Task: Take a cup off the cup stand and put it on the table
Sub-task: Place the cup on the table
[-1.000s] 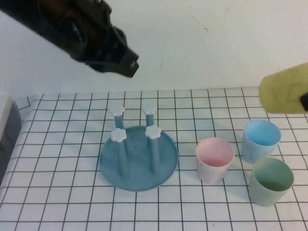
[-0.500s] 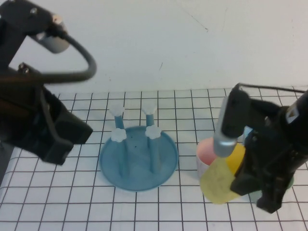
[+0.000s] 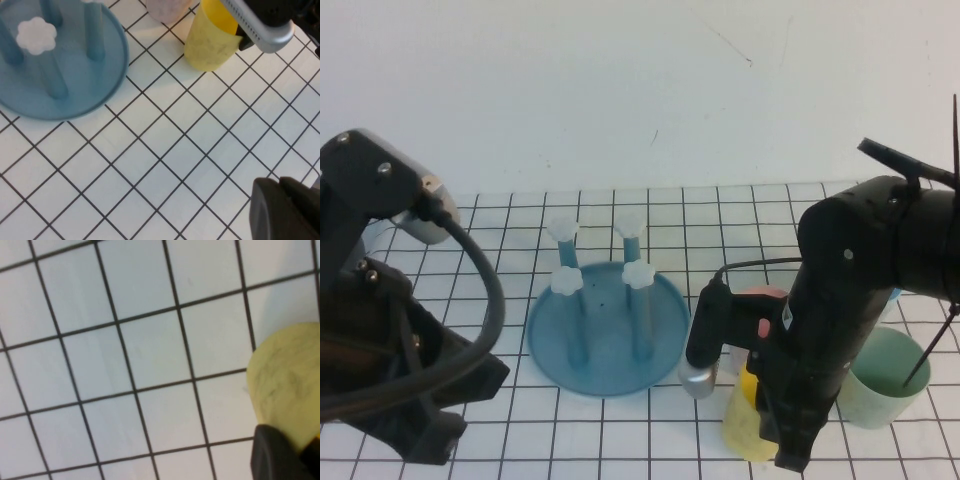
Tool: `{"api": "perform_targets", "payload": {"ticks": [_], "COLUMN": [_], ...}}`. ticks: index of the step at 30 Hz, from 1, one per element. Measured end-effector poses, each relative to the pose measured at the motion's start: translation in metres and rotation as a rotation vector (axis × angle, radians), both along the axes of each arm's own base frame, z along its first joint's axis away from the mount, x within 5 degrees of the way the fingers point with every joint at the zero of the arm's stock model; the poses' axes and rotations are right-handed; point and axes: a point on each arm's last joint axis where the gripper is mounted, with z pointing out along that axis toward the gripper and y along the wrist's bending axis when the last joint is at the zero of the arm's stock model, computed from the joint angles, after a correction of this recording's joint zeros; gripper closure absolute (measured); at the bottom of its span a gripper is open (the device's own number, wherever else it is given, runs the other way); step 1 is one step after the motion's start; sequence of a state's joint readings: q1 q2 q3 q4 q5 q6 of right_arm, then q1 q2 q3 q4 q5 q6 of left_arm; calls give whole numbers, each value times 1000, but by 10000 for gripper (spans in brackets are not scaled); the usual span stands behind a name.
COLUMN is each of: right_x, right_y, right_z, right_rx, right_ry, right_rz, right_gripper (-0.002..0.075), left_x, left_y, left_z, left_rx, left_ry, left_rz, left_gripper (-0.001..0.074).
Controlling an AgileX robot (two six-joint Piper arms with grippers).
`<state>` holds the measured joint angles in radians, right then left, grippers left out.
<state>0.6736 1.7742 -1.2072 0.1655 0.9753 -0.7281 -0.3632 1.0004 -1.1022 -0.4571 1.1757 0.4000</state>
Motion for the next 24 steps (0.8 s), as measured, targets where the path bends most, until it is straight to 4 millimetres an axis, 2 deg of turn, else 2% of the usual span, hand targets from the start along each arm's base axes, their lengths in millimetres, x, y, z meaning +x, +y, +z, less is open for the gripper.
{"api": "perform_targets", "payload": {"ticks": [10, 13, 20, 24], "right_x": [5, 8, 10, 14], "right_y": [-1, -1, -2, 1], "right_z": [0, -4, -3, 11], "right_rx": [-31, -44, -75, -84], "right_ry": [-42, -56, -54, -54], "right_rz": [4, 8, -70, -107], "right_gripper": [690, 627, 402, 365], "left_x": [3, 5, 13, 17], "left_y": [-1, -1, -2, -2], "left_z": [-1, 1, 6, 9], "left_rx": [-12, -23, -64, -91], "left_ry": [-22, -45, -131, -175], "left_rz": [15, 27, 72, 96], "left_gripper": [735, 735, 736, 736]}}
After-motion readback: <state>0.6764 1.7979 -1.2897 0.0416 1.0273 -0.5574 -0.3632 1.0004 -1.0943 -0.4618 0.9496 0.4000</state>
